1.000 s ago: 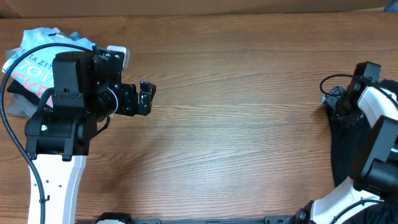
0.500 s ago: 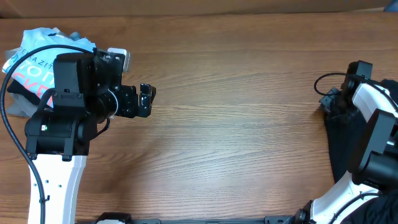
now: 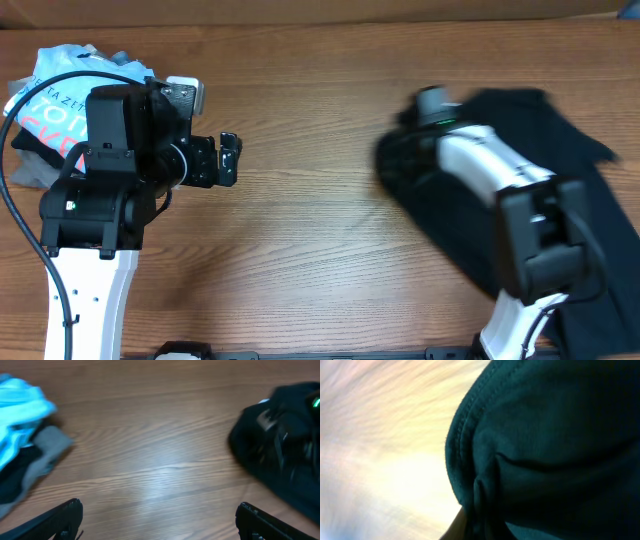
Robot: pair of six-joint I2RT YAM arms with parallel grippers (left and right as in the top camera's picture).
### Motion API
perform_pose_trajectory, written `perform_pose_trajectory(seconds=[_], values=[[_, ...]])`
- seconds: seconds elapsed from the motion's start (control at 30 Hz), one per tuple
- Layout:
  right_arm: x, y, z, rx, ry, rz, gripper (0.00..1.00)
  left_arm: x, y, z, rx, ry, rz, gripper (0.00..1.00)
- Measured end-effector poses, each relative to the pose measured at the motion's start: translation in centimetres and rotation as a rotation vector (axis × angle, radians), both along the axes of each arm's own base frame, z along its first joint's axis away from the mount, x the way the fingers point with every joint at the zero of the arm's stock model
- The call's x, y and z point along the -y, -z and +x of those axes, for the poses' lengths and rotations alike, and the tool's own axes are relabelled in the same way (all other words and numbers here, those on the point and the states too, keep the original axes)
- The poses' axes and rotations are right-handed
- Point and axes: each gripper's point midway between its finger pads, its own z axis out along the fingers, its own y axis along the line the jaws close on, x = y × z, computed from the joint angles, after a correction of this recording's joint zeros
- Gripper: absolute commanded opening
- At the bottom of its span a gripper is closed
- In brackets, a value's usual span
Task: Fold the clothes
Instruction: 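Drag the black t-shirt leftward to the table center with the right gripper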
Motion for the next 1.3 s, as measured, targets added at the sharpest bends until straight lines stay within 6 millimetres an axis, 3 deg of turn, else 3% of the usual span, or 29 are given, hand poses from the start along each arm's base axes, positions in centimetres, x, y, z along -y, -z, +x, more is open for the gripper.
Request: perform_pose_trajectory(seconds=[0.07,0.17,0.23,0.33,0.5,0.63,0.73,0.83,1.03,1.17,1.3], values=[[-6.2,-1.1,-3.0,0.026,-0.176,0.038,0.45,-0.7,-0.6,0.0,0.01,-0.027,0.028,1.0],[-12.3,-2.4,-7.0,0.072,-0.364,0.046,0.58,-1.2,-2.6,0.3,0.063,-0.051,0.048,1.0],[-14.4,-3.1,-9.0,0.105,-0.443,0.001,0.64,-1.5,-4.0,0.4,0.101,-0.062,0.054,1.0],[-14.6,-3.9,-9.1,0.156,-0.466,-0.108,0.66,-1.6,-5.3,0.5,0.137,-0.071,0.057,1.0],[-11.3,-6.3,-4.5,0.218,-0.317,-0.204,0.65,-1.7,-5.4,0.4,0.135,-0.074,0.061,1.0],[-6.2,-9.4,-0.4,0.241,-0.133,-0.223,0.65,-1.2,-5.0,0.6,0.117,-0.053,0.043,1.0],[-1.7,-12.3,1.8,0.264,0.023,-0.219,0.66,-0.4,-3.5,1.0,0.06,-0.02,0.018,1.0],[3.2,-16.4,3.4,0.31,0.192,-0.178,0.66,1.0,-0.4,2.0,-0.054,0.025,0.014,0.98],[9.6,-23.9,3.3,0.42,0.378,-0.052,0.69,5.5,6.8,4.9,-0.253,0.149,0.031,1.0],[11.5,-27.3,2.2,0.474,0.428,0.008,0.72,9.3,11.8,7.1,-0.317,0.254,0.06,0.96],[11.6,-28.3,0.8,0.476,0.417,0.03,0.72,11.9,17.3,7.6,-0.414,0.322,0.092,0.9]])
